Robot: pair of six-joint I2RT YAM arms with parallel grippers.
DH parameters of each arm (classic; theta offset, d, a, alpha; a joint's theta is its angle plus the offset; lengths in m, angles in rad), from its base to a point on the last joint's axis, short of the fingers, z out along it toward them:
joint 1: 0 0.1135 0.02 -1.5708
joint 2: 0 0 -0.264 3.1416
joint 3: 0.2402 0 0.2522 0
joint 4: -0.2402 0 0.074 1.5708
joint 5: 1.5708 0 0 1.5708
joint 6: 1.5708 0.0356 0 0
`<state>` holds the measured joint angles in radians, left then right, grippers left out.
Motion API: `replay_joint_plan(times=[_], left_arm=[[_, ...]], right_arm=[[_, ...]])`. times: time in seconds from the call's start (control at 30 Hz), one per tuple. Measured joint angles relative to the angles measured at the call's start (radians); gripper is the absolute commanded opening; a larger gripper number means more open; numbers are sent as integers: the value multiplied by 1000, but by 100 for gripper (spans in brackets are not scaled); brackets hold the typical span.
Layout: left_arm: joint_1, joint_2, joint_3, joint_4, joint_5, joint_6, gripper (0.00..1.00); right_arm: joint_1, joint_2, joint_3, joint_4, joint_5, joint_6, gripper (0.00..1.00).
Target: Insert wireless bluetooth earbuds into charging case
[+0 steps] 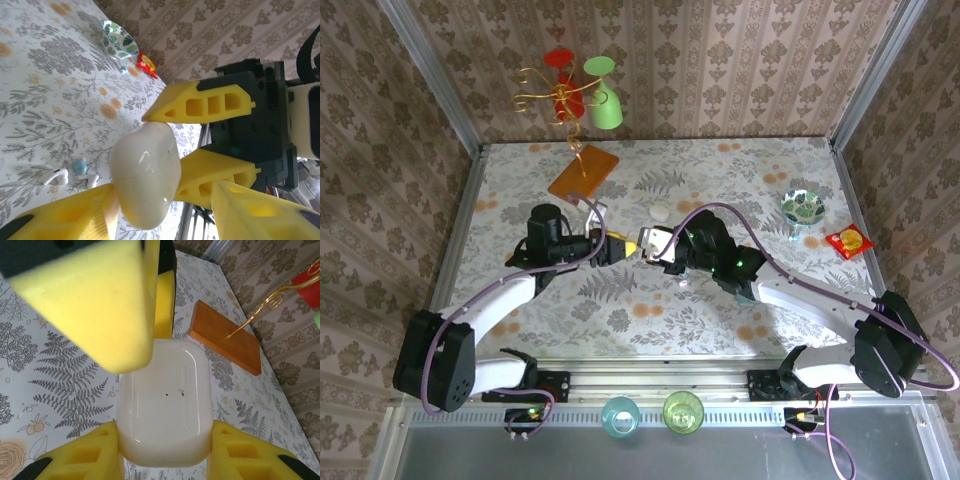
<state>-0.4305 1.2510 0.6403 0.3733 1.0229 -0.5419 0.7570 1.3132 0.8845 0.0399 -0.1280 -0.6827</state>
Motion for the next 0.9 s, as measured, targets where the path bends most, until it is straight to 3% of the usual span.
replay_joint_plan(times=[0.47,0.6,0.7,0.9], left_arm=[[-10,33,14,5,19,1,34],[-13,53,21,20,28,-7,11],[-13,56,21,32,32,-5,1],[-14,37,-23,122,10,126,0]], right_arm=[[0,-11,0,2,-14,-8,34],[0,-12,0,-1,-11,-22,36],[-2,-13,0,-2,0,-26,50],[-21,-56,-1,1,-77,13,75]])
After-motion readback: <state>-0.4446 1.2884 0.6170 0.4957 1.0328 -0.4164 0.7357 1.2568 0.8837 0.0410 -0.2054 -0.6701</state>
